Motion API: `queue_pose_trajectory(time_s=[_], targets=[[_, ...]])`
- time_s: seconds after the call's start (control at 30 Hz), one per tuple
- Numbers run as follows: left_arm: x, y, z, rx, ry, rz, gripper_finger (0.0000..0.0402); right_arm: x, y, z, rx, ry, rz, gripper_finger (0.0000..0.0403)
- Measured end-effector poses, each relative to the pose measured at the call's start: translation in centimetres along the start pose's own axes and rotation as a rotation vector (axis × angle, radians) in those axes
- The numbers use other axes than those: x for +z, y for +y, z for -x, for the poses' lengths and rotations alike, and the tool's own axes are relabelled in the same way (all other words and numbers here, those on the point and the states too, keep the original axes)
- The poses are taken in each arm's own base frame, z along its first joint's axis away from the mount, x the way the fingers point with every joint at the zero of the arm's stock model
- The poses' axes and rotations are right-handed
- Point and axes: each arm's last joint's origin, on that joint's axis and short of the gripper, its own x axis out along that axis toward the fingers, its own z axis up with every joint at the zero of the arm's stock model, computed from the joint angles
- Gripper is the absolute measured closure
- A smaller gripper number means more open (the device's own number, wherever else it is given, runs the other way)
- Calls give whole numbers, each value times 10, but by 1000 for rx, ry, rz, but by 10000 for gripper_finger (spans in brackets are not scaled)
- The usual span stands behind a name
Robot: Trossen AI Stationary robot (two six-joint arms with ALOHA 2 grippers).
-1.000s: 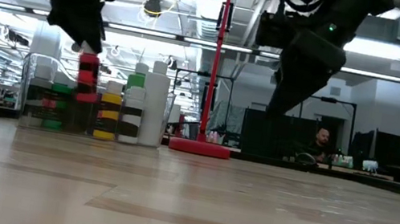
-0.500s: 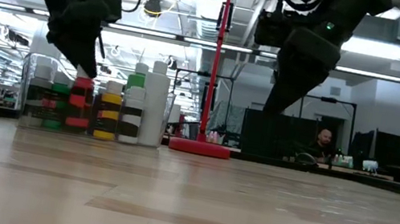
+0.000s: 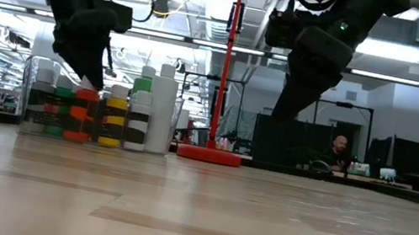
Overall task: Pick & Place Paint Supplies
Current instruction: Put the orange paint bottle into the transparent bin, then return to Home Position
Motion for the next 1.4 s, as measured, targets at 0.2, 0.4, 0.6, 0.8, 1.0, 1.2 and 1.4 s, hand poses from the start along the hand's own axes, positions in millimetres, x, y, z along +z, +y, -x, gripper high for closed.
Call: queue_pose_trajectory(time_s=[0.2, 0.4, 0.6, 0.8, 1.0, 1.2, 1.4], targets=[[3, -2, 0, -18, -24, 8, 253, 0, 0, 0, 1, 0, -33, 137], [5, -5, 2, -96, -32, 21, 171, 3, 2, 7, 70, -29, -43, 137], [10, -4, 16, -190, -106, 78, 112, 10, -12, 37, 89, -126, -36, 137], [17, 1, 44, -309, -256, 130, 107, 17, -41, 91, 115, -329, -78, 137], [25, 12, 82, -444, -506, 201, 129, 13, -72, 176, 156, -716, -168, 137], [31, 29, 127, -590, -818, 311, 166, -24, -102, 250, 171, -992, -283, 137], [27, 44, 165, -739, -1051, 380, 186, -65, -111, 292, 226, -1128, -328, 137]])
